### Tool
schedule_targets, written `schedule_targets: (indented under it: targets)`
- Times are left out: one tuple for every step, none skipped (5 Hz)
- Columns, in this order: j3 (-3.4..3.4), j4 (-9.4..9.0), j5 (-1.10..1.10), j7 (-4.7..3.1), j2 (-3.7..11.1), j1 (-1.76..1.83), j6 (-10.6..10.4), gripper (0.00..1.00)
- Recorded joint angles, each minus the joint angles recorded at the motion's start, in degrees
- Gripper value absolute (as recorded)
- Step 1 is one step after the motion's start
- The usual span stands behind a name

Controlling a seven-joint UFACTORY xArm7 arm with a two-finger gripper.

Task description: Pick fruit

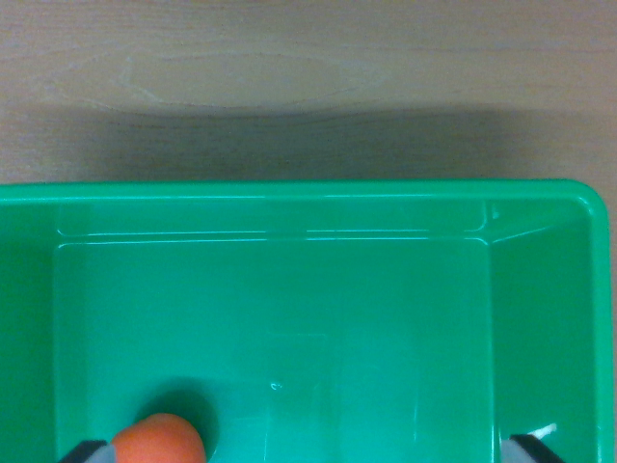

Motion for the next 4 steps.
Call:
schedule_targets:
  targets:
    - [0.0,0.0,0.0,0.0,0.0,0.0,0.0,0.0]
    - [0.32,-2.12,-0.12,-0.27,0.38,0.42,-2.19,0.0]
    - [0.32,-2.12,-0.12,-0.27,0.38,0.42,-2.19,0.0]
    - [0.66,-4.39,-0.25,-0.55,0.79,0.88,-4.54,0.0]
